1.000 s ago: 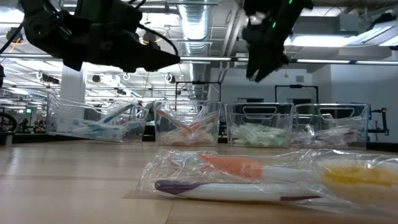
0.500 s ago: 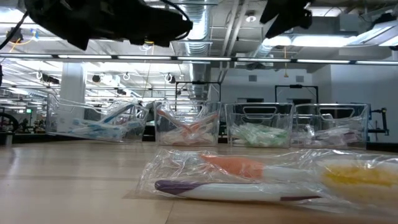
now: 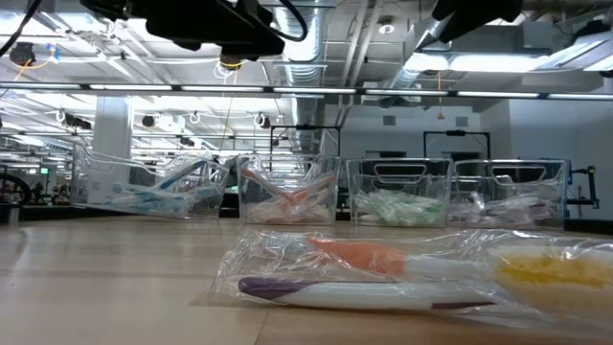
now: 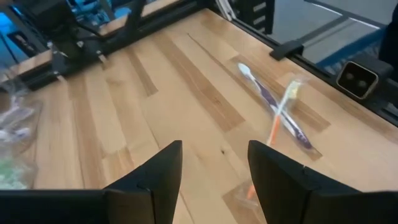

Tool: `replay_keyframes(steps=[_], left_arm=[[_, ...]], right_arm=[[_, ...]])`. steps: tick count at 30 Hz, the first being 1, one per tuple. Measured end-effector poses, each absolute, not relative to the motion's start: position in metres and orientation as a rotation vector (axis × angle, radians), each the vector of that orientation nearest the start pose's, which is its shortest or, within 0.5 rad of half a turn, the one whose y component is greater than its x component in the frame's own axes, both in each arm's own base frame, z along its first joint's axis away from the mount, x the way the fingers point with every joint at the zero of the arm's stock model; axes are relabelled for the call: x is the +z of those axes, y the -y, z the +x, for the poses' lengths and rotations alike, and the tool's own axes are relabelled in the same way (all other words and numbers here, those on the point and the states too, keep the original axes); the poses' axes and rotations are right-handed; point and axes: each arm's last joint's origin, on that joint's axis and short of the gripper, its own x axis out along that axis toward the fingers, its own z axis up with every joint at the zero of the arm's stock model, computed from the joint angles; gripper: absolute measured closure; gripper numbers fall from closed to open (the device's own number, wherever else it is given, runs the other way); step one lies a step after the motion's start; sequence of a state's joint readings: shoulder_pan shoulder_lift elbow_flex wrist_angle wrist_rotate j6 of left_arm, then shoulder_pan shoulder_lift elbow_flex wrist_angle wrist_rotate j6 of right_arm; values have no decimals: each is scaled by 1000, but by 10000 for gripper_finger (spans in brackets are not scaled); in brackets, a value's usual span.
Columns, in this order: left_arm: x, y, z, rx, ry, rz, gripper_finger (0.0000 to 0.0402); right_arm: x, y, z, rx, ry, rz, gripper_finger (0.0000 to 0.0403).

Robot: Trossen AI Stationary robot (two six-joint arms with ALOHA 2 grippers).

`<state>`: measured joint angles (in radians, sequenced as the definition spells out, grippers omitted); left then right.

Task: Pick & Place Toothbrushes
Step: Put the orange toothbrush into the middle left transparent bin

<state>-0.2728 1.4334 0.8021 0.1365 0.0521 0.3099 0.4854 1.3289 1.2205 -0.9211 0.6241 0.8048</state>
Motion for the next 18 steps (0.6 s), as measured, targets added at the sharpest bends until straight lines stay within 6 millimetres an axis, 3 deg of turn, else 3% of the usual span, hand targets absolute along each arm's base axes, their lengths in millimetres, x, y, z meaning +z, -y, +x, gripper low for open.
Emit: replay_keyframes(steps=[4, 7, 12, 18], left_arm=[[217, 87, 291, -416, -458, 358, 224], [201, 93, 299, -448, -481, 355, 224], [168, 103, 314, -538, -484, 339, 224], [158, 109, 324, -542, -419, 329, 224]], right_arm=[[309, -114, 232, -428, -741, 198, 178], [299, -124, 232, -408, -759, 172, 178], [276, -137, 246, -402, -781, 147, 178], [253, -149, 263, -399, -800, 138, 178]])
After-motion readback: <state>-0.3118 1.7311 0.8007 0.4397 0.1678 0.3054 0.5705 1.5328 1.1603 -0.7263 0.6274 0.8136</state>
